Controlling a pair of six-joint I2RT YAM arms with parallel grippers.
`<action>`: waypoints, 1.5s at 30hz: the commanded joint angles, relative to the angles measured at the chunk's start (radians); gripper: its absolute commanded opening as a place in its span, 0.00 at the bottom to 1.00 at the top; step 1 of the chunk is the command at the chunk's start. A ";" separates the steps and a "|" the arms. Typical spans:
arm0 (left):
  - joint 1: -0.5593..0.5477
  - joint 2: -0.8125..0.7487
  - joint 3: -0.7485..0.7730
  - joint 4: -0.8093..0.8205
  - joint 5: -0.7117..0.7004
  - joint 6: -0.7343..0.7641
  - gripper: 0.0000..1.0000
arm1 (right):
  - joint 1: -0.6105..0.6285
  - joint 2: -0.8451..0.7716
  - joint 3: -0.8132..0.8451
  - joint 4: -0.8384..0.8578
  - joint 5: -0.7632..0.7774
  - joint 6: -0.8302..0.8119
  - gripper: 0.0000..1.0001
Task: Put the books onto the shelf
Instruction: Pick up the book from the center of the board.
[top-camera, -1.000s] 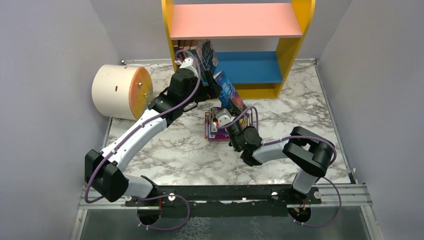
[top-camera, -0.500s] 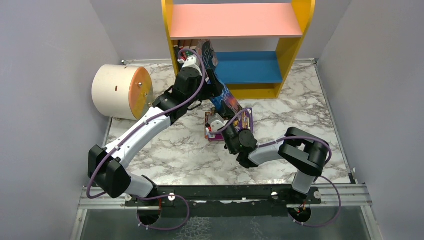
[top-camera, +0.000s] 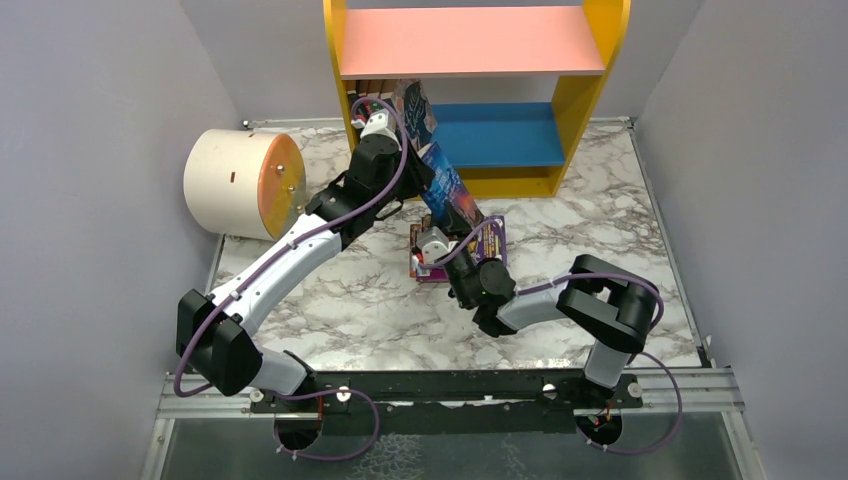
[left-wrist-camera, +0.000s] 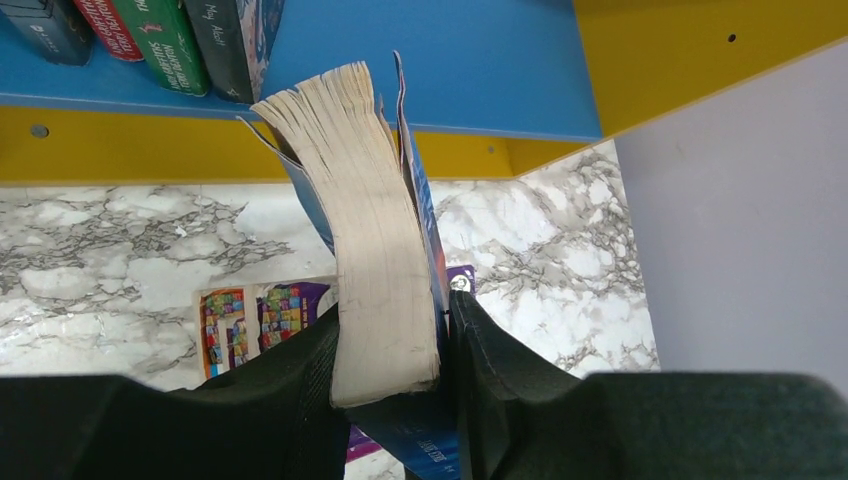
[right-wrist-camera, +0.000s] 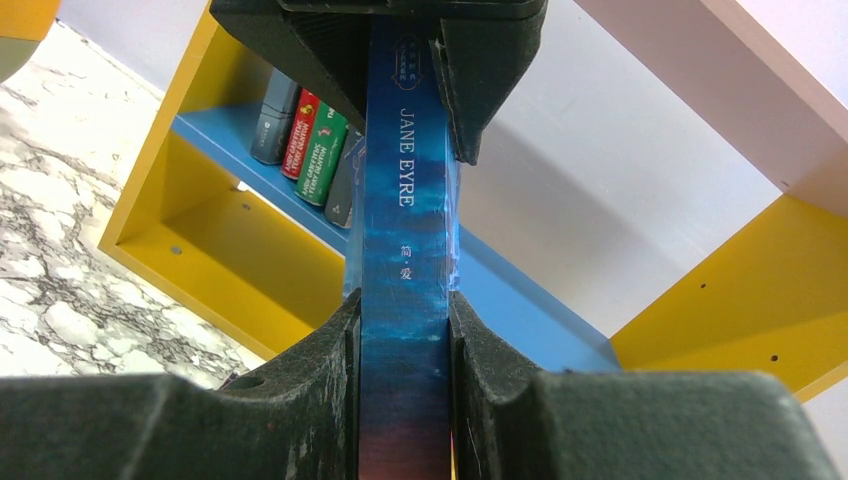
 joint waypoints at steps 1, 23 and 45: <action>-0.016 0.004 0.016 0.080 0.051 0.009 0.00 | 0.020 -0.029 0.057 0.312 -0.059 -0.027 0.01; -0.101 0.044 0.099 0.052 -0.067 0.131 0.00 | 0.019 -0.339 0.345 -0.978 0.020 0.561 0.45; -0.109 0.071 0.194 0.007 -0.177 0.151 0.00 | 0.046 -0.581 0.133 -1.083 0.027 0.784 0.45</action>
